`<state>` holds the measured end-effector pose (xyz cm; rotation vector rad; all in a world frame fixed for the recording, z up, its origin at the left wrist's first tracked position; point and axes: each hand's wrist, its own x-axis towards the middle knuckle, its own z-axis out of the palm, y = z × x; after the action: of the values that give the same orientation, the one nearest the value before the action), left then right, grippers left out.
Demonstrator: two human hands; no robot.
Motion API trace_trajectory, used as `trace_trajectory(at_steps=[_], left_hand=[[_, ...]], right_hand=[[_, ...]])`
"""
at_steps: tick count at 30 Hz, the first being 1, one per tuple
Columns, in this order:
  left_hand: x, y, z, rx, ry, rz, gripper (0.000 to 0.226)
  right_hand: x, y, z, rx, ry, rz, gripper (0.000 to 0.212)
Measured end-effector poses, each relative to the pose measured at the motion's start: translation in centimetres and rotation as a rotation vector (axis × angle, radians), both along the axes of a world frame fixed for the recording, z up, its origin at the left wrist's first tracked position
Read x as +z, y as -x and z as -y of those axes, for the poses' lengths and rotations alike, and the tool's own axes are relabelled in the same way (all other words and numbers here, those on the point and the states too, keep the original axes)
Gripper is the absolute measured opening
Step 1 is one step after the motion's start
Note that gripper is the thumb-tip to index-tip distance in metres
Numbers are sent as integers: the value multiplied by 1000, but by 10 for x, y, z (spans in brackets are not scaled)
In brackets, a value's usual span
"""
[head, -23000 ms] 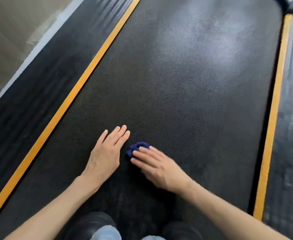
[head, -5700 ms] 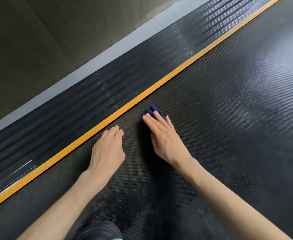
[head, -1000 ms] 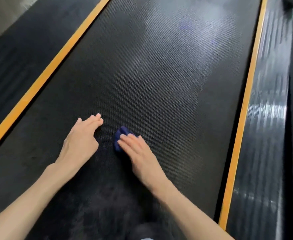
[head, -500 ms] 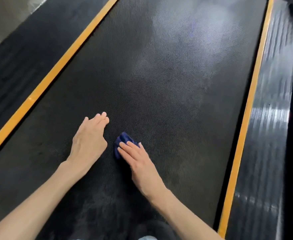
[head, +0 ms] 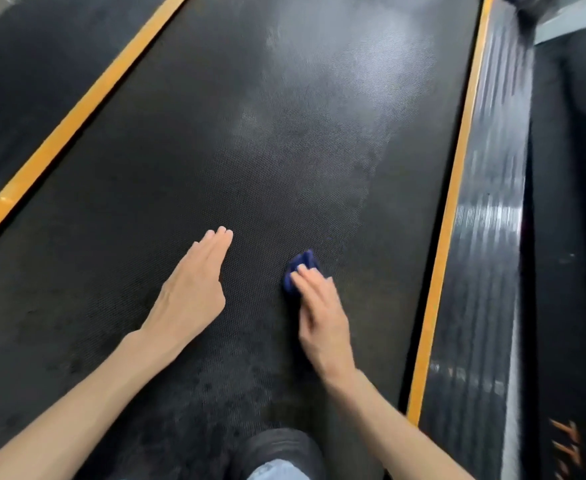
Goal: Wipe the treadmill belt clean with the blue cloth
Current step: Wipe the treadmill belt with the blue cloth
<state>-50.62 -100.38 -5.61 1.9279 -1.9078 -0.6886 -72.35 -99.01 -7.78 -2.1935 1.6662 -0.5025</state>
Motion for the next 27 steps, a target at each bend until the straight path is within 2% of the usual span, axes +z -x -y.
trace_trajectory(at_steps=[3, 4, 5, 8, 10, 11, 14, 15, 17, 19, 21, 23, 25, 27], left_hand=[[-9, 5, 7, -49, -1, -14, 79], [-10, 6, 9, -76, 1, -11, 77], [-12, 7, 11, -103, 2, -7, 73], [-12, 6, 9, -160, -12, 12, 71], [-13, 2, 7, -171, -16, 11, 78], [-14, 0, 6, -161, -27, 4, 81], [-12, 1, 6, -128, -61, -8, 83], [-11, 2, 6, -124, -64, 3, 82], [-9, 3, 9, -100, -77, 16, 78], [-6, 1, 12, -34, -97, -2, 76], [-3, 3, 12, 4, -105, -3, 74], [-1, 7, 10, 4, -99, 8, 73], [1, 8, 11, -26, -106, 17, 75], [1, 4, 12, -55, -131, 14, 80]], right_hand=[[1, 4, -39, 468, -3, -77, 43], [-1, 21, -32, 533, 27, -114, 41], [-2, 41, -21, 499, 43, -130, 39], [-3, 102, 25, 89, 60, -120, 46], [0, 122, 59, -31, 26, -171, 54], [0, 123, 76, -113, 11, -167, 54], [6, 97, 115, -519, -2, 19, 40], [7, 85, 113, -527, 32, 37, 38], [4, 65, 76, -249, 75, -18, 41], [3, 53, 17, 166, 33, -81, 45], [3, 59, -25, 547, -10, -163, 40], [4, 72, -18, 770, 24, -199, 40], [0, 81, 22, 660, 99, -164, 38], [-8, 92, 83, 283, 134, -156, 38]])
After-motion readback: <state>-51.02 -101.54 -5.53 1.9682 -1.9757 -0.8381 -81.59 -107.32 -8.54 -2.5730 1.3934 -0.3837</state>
